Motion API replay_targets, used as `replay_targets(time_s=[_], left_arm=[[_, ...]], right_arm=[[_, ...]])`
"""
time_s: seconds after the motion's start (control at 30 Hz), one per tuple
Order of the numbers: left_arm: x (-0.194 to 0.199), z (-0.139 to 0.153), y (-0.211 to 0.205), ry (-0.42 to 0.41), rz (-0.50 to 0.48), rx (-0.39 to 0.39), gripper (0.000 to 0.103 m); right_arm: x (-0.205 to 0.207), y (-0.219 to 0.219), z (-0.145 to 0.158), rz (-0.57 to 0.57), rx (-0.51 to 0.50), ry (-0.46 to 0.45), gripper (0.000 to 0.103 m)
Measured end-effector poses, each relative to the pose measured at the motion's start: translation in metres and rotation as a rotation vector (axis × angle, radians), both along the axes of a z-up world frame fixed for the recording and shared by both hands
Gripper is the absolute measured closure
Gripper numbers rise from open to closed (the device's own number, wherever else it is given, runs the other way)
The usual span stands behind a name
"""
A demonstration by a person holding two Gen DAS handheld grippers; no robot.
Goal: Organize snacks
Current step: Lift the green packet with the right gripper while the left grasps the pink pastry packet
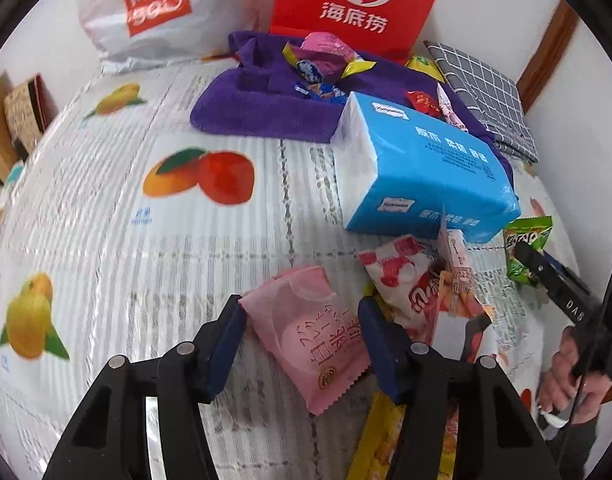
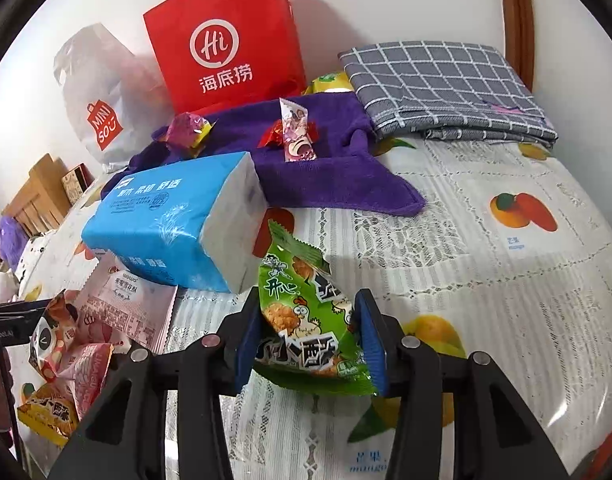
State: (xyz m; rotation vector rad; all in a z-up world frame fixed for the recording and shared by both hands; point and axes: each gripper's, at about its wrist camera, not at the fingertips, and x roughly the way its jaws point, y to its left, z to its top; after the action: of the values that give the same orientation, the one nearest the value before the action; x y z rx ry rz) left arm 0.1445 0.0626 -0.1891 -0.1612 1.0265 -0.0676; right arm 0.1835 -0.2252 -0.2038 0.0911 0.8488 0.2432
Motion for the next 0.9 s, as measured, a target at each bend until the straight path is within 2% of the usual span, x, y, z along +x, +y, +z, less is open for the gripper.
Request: replay_targets(time_s=[0.17,0.3,0.4,0.57,0.9], left_arm=[[0.006,0.001,-0.006,-0.071,-0.032,0.105,0.050],[0.007,-0.003,-0.002,-0.106,-0.035,0.109,0.043],[0.006,-0.009,0.001,-0.136,-0.027,0.099,0.043],[0.003,-0.011,-0.009,-0.152,-0.041,0.170,0.042],[0.001,-0.010,-0.002,-0.162,-0.035,0.113,0.042]], right_arm=[[0.007,0.002,-0.007,-0.003,-0.001,0.041,0.052],[0.007,0.015,-0.008,0.010,-0.093,0.043,0.045],[0.006,0.023,-0.010,0.024,-0.144,0.043,0.042],[0.005,0.022,-0.011,0.024,-0.148,0.043,0.042],[0.006,0.022,-0.010,0.028,-0.151,0.043,0.042]])
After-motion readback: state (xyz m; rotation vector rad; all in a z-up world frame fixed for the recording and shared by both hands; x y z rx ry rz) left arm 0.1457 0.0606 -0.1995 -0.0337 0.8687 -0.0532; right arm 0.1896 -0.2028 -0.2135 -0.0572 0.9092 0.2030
